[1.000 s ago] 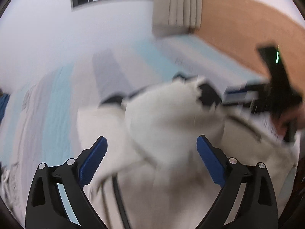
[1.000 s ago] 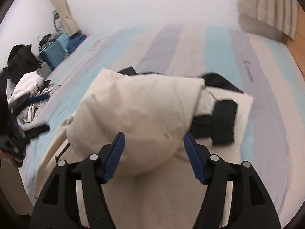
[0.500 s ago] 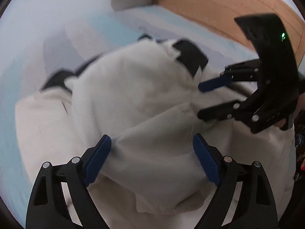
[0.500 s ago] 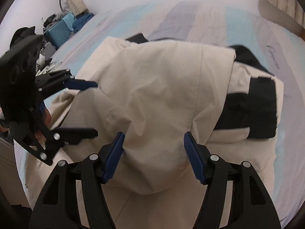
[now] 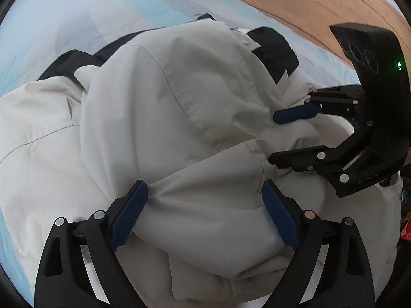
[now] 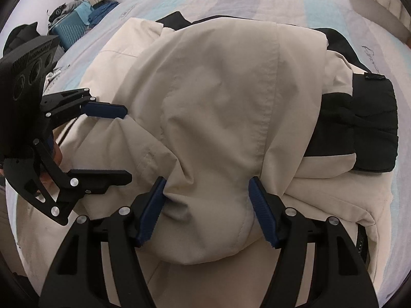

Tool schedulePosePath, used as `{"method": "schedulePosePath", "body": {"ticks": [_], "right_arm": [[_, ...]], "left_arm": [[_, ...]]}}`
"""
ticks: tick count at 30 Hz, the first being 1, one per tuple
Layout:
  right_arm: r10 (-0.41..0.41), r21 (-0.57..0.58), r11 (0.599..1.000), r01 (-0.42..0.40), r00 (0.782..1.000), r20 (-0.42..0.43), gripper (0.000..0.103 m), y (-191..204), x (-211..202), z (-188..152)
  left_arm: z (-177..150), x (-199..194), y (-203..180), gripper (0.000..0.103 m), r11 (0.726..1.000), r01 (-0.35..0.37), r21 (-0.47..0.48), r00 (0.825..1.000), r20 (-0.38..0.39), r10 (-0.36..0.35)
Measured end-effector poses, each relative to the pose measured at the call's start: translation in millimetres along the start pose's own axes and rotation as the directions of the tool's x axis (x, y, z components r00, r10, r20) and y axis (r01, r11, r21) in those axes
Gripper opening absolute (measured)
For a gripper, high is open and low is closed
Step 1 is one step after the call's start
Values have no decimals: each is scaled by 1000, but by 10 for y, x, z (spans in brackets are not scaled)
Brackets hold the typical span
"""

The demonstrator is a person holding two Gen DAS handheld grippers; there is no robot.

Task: Fold large clothes
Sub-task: 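Lower the hood onto the jacket body and open both grippers, then move both grippers to the jacket hem and close them on it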

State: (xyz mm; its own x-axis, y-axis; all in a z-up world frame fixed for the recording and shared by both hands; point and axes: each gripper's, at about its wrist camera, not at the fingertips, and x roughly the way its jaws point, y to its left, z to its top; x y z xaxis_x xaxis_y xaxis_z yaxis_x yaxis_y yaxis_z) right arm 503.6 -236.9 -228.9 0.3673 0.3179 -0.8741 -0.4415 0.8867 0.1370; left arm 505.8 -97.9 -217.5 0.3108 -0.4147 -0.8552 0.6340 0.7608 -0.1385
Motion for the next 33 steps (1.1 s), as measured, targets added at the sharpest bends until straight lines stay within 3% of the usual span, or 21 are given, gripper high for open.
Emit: {"method": "schedulePosePath", "body": {"ticks": [9,11,14,19,22,27,33], "right_arm": [[-31,-28,999,31,999,16,65,41,-4,24],[-58,-32,998,59,998,29,71,73,-110,34],[-66,-32,997,68,995,81,73,139,-363,9],[-79,-24,996,82,991,111,74,208,-778,-175],[-105,-7,994,107,988,112,74,243,-1008,-374],[-156,52,987,154,987,39,74,124,-1259,-975],[-222,142,962,232,971,-89,74,-106,-1421,-1770]], "left_arm": [[-38,-37,-94,88,998,-60,15,998,32,60],[-31,-162,-116,88,997,-80,-20,996,35,81],[-74,-401,-145,89,993,-84,-77,994,62,89],[-269,-723,-223,89,984,-111,-137,992,43,118],[-551,-1000,-312,89,972,-156,-175,987,21,162],[-1124,-1395,-444,89,941,-232,-249,972,-28,232],[-1957,-1821,-507,89,857,-308,-413,951,-136,277]]}}
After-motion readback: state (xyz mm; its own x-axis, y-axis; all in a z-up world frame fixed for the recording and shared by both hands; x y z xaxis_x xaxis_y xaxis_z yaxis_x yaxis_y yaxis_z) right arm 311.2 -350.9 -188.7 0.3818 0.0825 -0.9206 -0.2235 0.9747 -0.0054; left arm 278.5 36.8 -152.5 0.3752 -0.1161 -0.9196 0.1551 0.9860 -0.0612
